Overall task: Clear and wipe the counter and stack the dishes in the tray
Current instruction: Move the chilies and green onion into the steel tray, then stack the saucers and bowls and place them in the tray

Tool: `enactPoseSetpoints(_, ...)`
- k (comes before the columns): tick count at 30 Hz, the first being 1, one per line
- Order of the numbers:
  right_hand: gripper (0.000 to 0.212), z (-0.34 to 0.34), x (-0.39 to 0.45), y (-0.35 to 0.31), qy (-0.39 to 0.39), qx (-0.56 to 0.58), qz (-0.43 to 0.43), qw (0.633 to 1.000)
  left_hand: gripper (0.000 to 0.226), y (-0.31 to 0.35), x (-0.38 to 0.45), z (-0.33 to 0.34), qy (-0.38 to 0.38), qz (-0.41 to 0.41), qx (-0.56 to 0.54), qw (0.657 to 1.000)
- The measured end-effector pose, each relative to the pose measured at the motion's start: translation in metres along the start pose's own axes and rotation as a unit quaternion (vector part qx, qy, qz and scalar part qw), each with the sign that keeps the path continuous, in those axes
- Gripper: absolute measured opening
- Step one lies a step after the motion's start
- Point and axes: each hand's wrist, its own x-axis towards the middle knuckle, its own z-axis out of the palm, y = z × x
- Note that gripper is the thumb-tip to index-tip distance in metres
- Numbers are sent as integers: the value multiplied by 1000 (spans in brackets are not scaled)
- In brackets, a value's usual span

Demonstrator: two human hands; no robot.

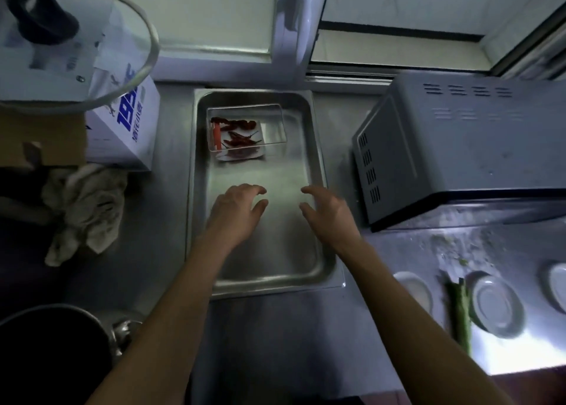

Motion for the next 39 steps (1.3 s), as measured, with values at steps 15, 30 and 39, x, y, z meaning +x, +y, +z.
enactPoseSetpoints(15,32,-52,-164,73,81,6,115,990,32,122,-61,66,-85,167,52,981)
enactPoseSetpoints(30,35,-128,-356,192,149,57,195,968,32,291,-179,182,-135,246,80,957)
enactPoseSetpoints(39,35,-159,-440,235,180,51,211,959,34,355,-225,233,-174,285,118,935)
